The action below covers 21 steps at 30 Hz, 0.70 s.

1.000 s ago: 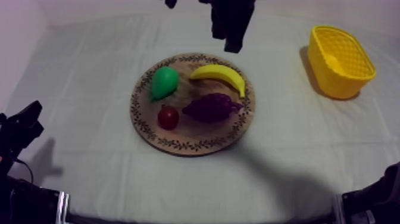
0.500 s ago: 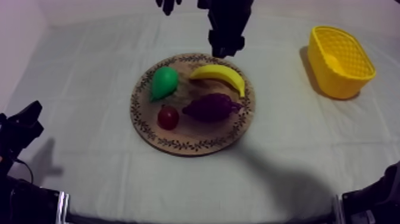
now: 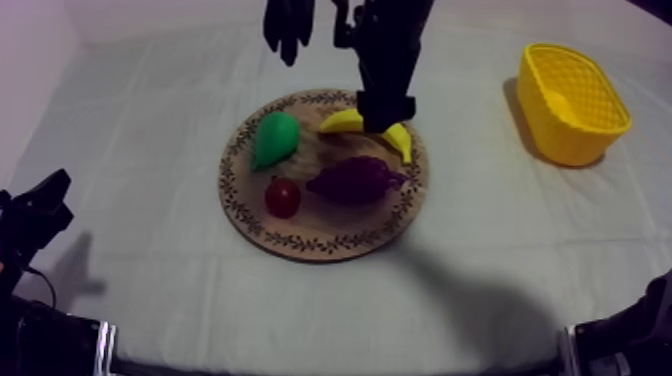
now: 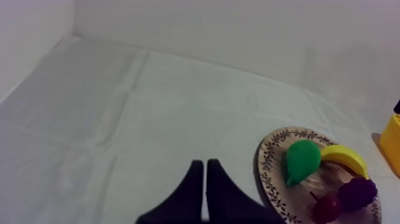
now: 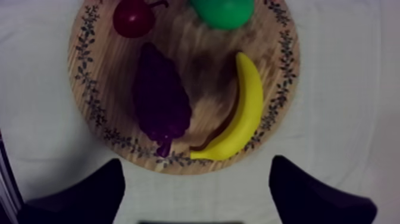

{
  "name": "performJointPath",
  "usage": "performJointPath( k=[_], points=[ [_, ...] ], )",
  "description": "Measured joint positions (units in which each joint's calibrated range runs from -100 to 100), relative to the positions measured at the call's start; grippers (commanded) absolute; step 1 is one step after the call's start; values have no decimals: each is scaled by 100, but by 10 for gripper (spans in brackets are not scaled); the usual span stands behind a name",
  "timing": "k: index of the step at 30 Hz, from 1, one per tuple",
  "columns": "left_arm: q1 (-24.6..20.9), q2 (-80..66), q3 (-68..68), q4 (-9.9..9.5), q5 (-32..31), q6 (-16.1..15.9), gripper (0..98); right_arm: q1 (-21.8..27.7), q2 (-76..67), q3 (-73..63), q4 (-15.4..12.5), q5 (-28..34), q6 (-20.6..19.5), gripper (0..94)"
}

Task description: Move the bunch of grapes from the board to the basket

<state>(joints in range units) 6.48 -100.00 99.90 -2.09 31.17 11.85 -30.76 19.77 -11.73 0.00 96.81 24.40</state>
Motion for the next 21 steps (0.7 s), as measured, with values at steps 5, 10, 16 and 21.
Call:
performJointPath(
  k=[5, 10, 16, 21],
  points=[
    [0, 0, 0, 0, 0, 0, 1, 4, 152, 417, -188, -268, 48, 710],
    [0, 0, 0, 0, 0, 0, 1, 4, 403, 686, -325, -610, 63, 600],
    [0, 0, 0, 0, 0, 0, 1, 11, 800, 781, -369, -825, 93, 613],
    [0, 0, 0, 0, 0, 0, 1, 7, 1081, 840, -364, -1032, 93, 650]
  ],
)
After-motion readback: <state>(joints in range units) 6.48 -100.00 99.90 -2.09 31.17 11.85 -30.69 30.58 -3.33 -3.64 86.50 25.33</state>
